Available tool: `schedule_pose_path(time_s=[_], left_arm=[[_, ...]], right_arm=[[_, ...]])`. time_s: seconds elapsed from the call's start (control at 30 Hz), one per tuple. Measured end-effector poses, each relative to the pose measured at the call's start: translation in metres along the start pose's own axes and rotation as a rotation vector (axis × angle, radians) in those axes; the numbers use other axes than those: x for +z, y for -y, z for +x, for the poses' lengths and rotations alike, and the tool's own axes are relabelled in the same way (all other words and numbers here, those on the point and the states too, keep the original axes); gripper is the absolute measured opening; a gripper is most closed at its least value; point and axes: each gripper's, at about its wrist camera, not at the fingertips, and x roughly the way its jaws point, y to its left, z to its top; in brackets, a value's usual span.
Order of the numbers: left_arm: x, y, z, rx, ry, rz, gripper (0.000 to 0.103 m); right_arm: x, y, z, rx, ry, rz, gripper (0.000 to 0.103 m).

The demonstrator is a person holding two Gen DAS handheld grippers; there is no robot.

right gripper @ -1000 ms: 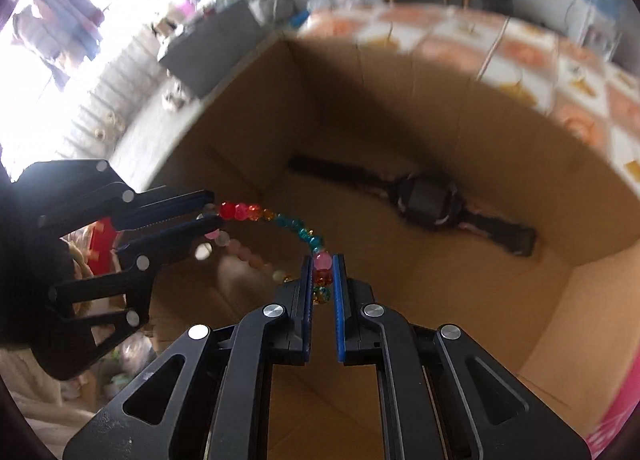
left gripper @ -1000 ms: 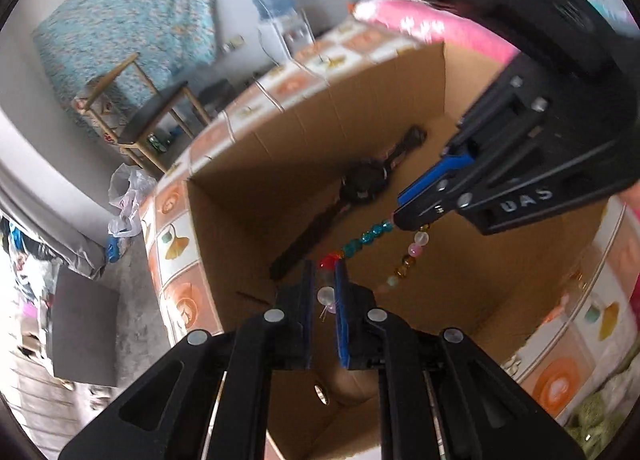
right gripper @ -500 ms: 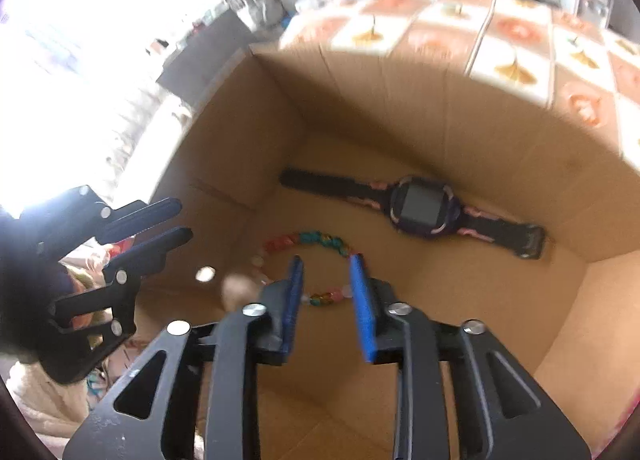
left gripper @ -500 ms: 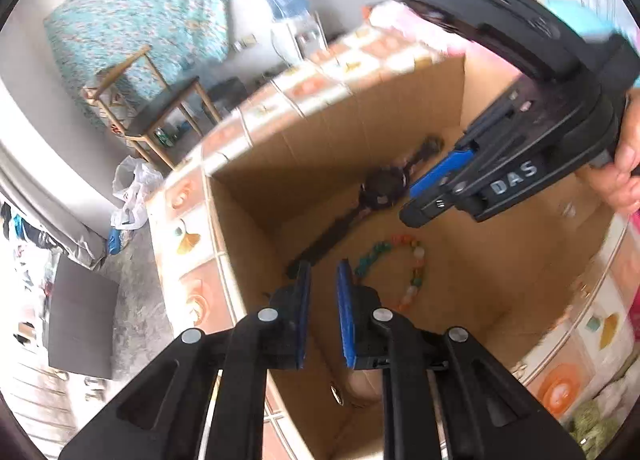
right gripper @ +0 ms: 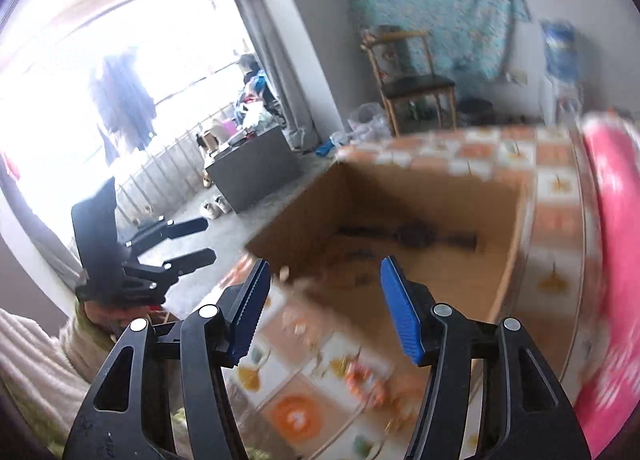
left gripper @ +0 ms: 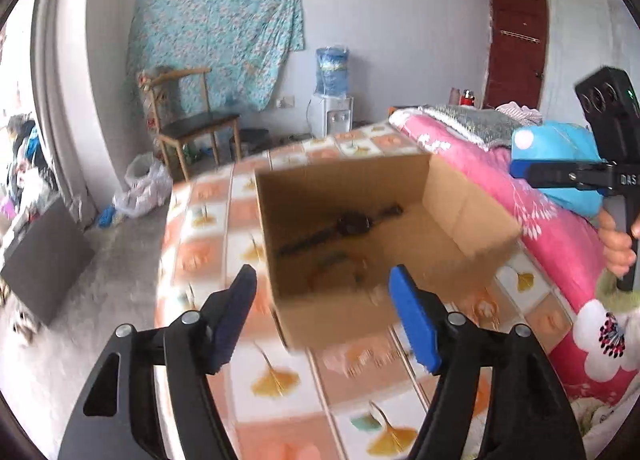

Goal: Organize jewelry
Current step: 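Withdraw both grippers from the box back to the loose jewelry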

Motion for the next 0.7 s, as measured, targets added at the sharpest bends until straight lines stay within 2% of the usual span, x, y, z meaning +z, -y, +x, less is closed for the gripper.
schedule_pose_path(time_s=[0.17,0.23,0.3,0.37,0.4,0.5,0.7], left_arm=[[-0.057,0.027,0.030,-0.052,-0.092,-0.077,0.071],[-0.071,0.039,0.046,-0.042,-0.140,-0.072,0.071],[-0.081,0.047,0.060,-0.035,-0.182,-0.072,0.071],[-0.086,0.048,0.070,-0.047,-0.199,-0.091,0.071],[-0.087,0.049,0.075,-0.057,-0.206,-0.104,0.071],[-0.089,0.048,0.083,-0.048,-0.195,-0.120,0.071],[-0.083,0.038,0.085,0.015,-0.145,-0.100,0.071]], right_arm=[[-0.074,0.025,0.023,-0.074,-0.090,0.181,0.055],[-0.097,0.034,0.035,-0.129,-0.133,0.230,0.052],[-0.107,0.039,0.039,-0.166,-0.163,0.257,0.043],[-0.114,0.041,0.036,-0.187,-0.167,0.282,0.040],[-0.113,0.041,0.035,-0.183,-0.168,0.290,0.035],[-0.114,0.033,0.035,-0.147,-0.157,0.303,0.030],[-0.104,0.001,0.057,-0.080,-0.162,0.205,0.028]])
